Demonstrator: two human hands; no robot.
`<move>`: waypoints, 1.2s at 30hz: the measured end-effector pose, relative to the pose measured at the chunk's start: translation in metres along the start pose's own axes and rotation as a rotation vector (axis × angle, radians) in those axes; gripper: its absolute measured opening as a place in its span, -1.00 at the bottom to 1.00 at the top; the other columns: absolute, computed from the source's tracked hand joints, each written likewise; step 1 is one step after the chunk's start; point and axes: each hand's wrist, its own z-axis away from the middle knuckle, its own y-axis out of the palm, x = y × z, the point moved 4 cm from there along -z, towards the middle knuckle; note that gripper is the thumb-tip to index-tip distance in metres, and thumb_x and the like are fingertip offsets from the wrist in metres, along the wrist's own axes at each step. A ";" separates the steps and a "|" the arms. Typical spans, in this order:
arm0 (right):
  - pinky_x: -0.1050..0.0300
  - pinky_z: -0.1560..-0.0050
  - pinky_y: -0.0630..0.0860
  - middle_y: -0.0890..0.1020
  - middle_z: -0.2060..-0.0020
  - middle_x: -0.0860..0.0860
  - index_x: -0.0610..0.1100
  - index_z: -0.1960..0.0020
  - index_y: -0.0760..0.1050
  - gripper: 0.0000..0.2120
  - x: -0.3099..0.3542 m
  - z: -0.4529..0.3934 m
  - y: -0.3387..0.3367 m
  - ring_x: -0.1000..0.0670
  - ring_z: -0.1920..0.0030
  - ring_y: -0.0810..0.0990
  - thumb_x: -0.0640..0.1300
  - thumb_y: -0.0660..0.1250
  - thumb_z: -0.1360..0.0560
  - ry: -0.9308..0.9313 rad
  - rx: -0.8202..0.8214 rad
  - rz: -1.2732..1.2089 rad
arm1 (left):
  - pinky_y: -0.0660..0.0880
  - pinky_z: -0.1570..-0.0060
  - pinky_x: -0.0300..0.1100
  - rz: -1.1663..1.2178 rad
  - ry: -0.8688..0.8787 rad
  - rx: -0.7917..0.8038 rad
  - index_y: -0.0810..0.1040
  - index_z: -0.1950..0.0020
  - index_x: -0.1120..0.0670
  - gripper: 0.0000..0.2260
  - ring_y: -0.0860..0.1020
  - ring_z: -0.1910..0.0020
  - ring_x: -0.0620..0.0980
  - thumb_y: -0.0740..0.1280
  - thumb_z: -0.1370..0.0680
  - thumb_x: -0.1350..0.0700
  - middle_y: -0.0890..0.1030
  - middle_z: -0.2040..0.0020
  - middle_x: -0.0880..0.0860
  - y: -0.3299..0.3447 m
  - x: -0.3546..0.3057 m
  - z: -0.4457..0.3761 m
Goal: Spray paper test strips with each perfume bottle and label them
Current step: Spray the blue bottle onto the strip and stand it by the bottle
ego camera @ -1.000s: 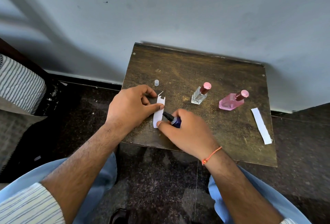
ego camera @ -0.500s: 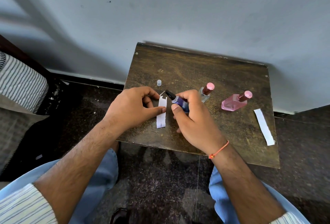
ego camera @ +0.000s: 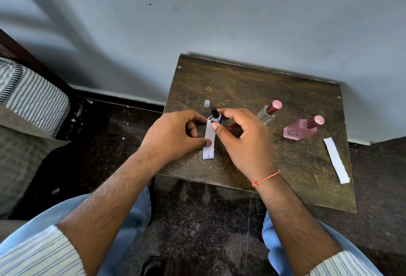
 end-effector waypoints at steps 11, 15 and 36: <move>0.01 -0.06 0.67 0.77 -0.07 0.20 0.03 -0.25 0.71 -0.74 -0.009 -0.004 0.007 0.16 0.07 0.72 -0.03 0.54 -0.57 0.138 -0.017 -0.067 | 0.67 0.03 -0.10 -0.010 -0.007 -0.002 0.66 -0.22 -0.27 -0.59 0.63 0.17 -0.26 0.65 -0.41 -0.17 0.68 0.21 -0.20 -0.002 0.000 0.002; 0.01 -0.12 0.67 0.77 -0.08 0.19 0.04 -0.27 0.70 -0.72 -0.008 -0.005 0.009 0.15 0.01 0.74 -0.03 0.54 -0.57 0.139 -0.001 -0.063 | 0.67 0.03 -0.08 -0.009 -0.004 -0.003 0.66 -0.23 -0.26 -0.58 0.63 0.17 -0.25 0.65 -0.41 -0.17 0.68 0.21 -0.19 -0.002 -0.001 0.003; 0.14 -0.14 0.65 0.70 -0.24 0.20 0.09 -0.43 0.61 -0.53 -0.002 -0.002 0.005 0.15 0.04 0.70 -0.14 0.55 -0.55 0.084 0.041 -0.012 | 0.42 0.16 -0.36 0.100 0.055 -0.270 0.63 -0.24 -0.16 -0.75 0.50 0.29 -0.34 0.51 -0.58 0.02 0.64 0.03 -0.15 -0.020 0.009 -0.023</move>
